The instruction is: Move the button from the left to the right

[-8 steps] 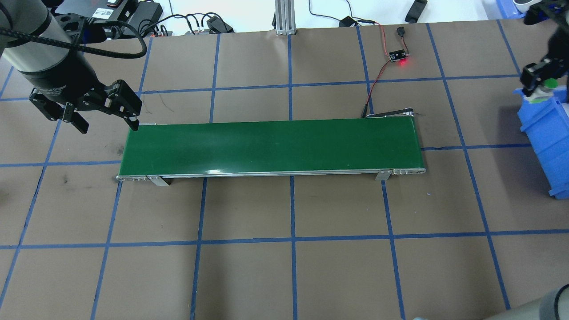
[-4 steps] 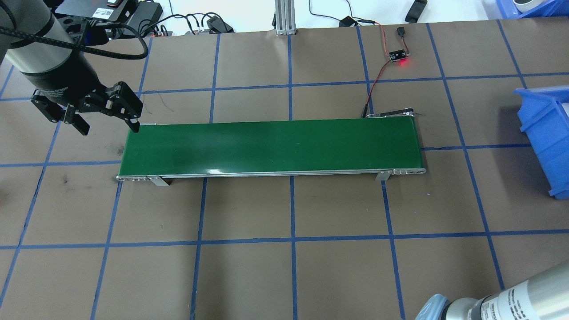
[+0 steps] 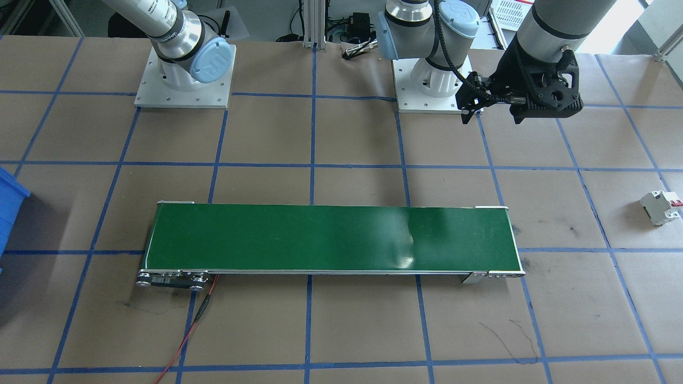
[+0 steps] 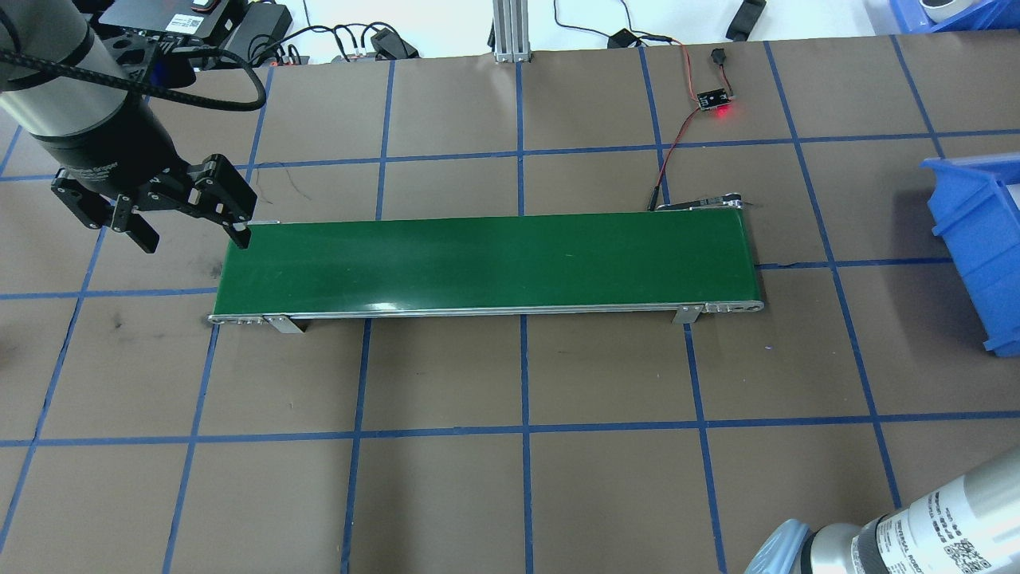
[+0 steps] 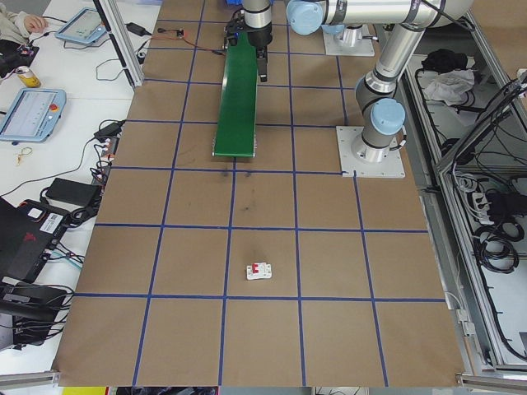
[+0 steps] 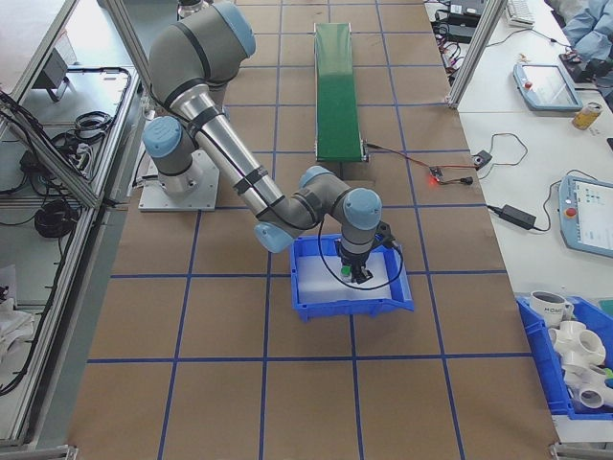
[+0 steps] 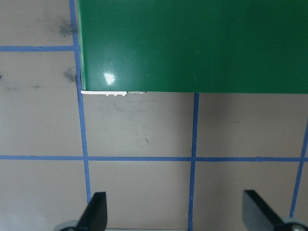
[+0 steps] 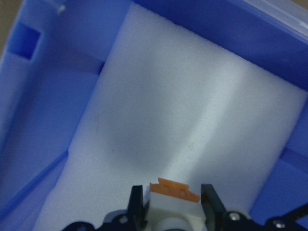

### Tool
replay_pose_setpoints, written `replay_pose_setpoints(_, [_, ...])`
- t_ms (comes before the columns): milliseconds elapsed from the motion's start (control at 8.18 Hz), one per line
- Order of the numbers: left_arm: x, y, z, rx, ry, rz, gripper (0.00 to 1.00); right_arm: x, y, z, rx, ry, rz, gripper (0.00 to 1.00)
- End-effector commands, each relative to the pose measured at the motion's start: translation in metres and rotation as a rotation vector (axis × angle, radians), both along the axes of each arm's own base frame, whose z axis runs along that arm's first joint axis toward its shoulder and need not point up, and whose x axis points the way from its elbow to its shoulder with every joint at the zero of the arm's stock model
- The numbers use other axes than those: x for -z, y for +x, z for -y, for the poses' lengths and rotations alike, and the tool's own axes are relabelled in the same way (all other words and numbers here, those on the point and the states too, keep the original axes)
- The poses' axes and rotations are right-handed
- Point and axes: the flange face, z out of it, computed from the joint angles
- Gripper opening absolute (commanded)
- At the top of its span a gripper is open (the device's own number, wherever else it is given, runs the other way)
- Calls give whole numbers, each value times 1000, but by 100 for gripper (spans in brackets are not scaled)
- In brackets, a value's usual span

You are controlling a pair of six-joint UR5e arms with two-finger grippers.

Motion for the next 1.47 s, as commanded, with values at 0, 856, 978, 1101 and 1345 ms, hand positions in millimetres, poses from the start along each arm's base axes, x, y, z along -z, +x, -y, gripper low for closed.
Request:
replay_pose_setpoints(0, [-3, -4, -7, 9, 0, 2, 100, 29, 0, -1, -23, -8, -6, 4])
replay_pose_setpoints(856, [-22, -8, -16, 16, -55, 7, 100, -172, 61, -52, -61, -100, -99, 100])
replay_pose_setpoints(978, [-21, -8, -19, 17, -46, 10, 100, -205, 87, -64, -1, -118, -101, 100])
replay_pose_setpoints(1101, [-33, -8, -30, 18, -66, 16, 100, -223, 130, -58, 63, -116, -71, 100])
replay_pose_setpoints(1345, [-48, -6, -49, 29, -92, 69, 100, -274, 266, -38, 152, -162, -119, 100])
